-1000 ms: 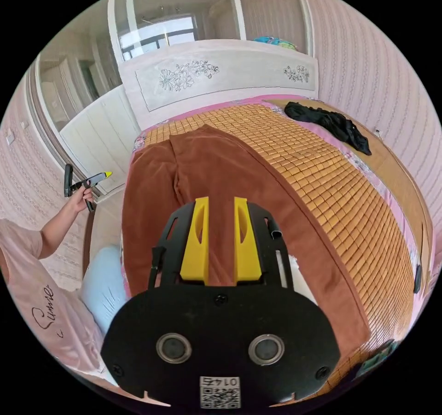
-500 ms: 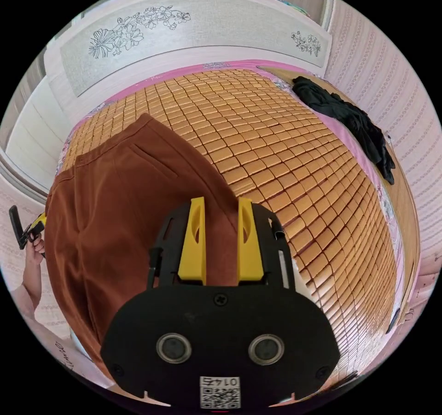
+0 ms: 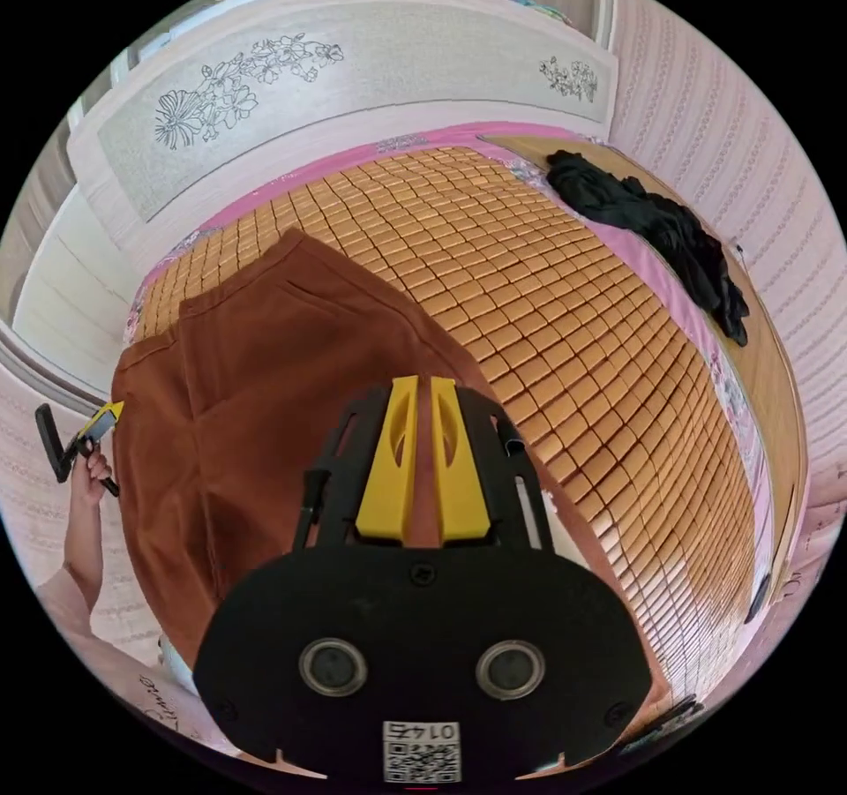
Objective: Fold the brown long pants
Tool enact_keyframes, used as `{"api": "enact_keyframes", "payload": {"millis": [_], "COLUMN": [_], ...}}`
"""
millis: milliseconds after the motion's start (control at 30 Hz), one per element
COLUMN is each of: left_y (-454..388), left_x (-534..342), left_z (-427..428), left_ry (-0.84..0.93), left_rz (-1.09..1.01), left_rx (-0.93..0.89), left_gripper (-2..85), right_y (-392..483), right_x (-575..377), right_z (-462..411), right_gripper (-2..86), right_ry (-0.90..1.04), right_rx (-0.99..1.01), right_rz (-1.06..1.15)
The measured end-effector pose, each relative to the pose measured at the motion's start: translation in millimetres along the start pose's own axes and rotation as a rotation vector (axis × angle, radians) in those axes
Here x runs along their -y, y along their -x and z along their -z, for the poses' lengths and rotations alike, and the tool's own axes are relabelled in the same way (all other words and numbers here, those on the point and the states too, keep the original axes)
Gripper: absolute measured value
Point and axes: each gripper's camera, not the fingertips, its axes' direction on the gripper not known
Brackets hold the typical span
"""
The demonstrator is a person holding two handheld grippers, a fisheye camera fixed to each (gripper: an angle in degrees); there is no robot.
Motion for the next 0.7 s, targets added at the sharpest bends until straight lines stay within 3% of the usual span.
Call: {"api": "enact_keyframes", "payload": {"millis": [100, 200, 333, 467, 600, 700], "left_y": [-17.7, -52.7, -104.8, -180.5, -267.3, -326.2], "left_x": [-40.3, -99.2, -170.6, -225.7, -274.6, -322.0], "left_z": [42.1, 65.9, 73.4, 63.3, 39.6, 15.8], "left_ry": [-0.068, -0.02, 0.076, 0.125, 0.194, 0.253], "left_rz": [-0.106, -0.286, -0.465, -0.599, -0.711, -0.827], "left_rx": [0.041, 0.079, 0.017, -0.178, -0.427, -0.455], "left_gripper": [6.0, 6.3, 6.5, 7.1, 7.9, 8.7], "right_y": [-13.2, -32.1, -42.6, -29.9, -15.2, -14.2], "right_x": [-86.0, -221.8, -440.0, -607.8, -683.1, -701.8], "right_z": [63.6, 149.4, 247.0, 308.8, 342.0, 350.2], "right_gripper": [8.6, 9.1, 7.7, 8.6, 9.3, 9.6], "right_ry": [-0.081, -0.155, -0.146, -0.067, -0.166, -0.227], "right_rx": [0.051, 0.066, -0.141, -0.184, -0.183, -0.09], "right_rz": [0.037, -0.008, -0.317, -0.675, -0.845, -0.869]}}
